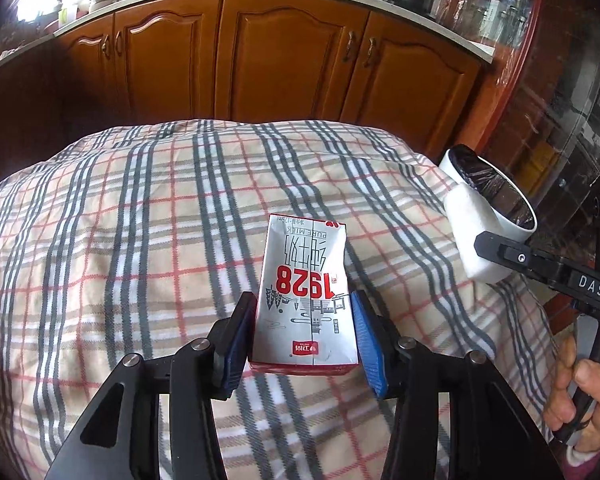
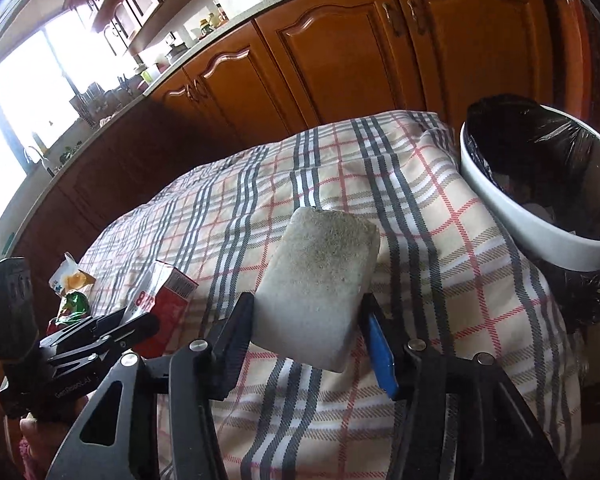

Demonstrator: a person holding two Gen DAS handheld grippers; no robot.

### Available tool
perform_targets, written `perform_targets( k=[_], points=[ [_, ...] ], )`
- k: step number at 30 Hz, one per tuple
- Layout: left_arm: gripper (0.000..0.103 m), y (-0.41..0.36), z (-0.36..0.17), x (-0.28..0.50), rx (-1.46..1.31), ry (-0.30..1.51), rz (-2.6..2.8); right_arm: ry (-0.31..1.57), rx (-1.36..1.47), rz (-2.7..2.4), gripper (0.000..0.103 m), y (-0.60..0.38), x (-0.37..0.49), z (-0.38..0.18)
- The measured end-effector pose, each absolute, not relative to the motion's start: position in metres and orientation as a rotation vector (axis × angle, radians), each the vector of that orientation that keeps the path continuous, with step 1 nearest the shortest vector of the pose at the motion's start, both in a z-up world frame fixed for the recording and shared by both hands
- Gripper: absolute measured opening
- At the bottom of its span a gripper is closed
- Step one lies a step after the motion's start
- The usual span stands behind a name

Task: Collect trash
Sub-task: 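Grasp the red-and-white milk carton with the left tool while the right tool grasps the white sponge, then carry the carton and sponge over the bin and open both tools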

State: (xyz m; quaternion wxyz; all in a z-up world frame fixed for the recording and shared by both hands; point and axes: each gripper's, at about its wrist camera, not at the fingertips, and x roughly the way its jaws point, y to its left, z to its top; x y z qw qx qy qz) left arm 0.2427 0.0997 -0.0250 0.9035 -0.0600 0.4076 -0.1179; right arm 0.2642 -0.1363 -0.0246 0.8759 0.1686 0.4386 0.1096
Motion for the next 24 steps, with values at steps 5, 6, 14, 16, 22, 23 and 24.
perform_targets(
  k=[5, 6, 14, 16, 22, 23, 24],
  points=[
    [0.047, 0.068, -0.014, 0.244, -0.083, 0.832, -0.293, 0.856, 0.43, 0.229, 0.054, -0.173, 0.251, -0.003],
    [0.047, 0.063, -0.012, 0.246, -0.074, 0.83, -0.304, 0.848, 0.439, 0.228, 0.054, -0.18, 0.25, 0.001],
    [0.047, 0.017, 0.003, 0.257, -0.03, 0.818, -0.388, 0.824, 0.489, 0.202, 0.054, -0.225, 0.239, 0.012],
    [0.047, 0.008, 0.006, 0.261, -0.019, 0.815, -0.403, 0.826, 0.494, 0.195, 0.054, -0.232, 0.238, 0.011],
    [0.047, -0.019, 0.011, 0.273, 0.017, 0.806, -0.429, 0.831, 0.494, 0.174, 0.054, -0.255, 0.235, 0.008],
    [0.047, -0.023, 0.01, 0.276, 0.02, 0.806, -0.434, 0.831, 0.49, 0.17, 0.054, -0.259, 0.235, 0.008],
    [0.047, -0.026, 0.01, 0.279, 0.024, 0.806, -0.437, 0.83, 0.486, 0.167, 0.054, -0.261, 0.235, 0.009]
  ],
)
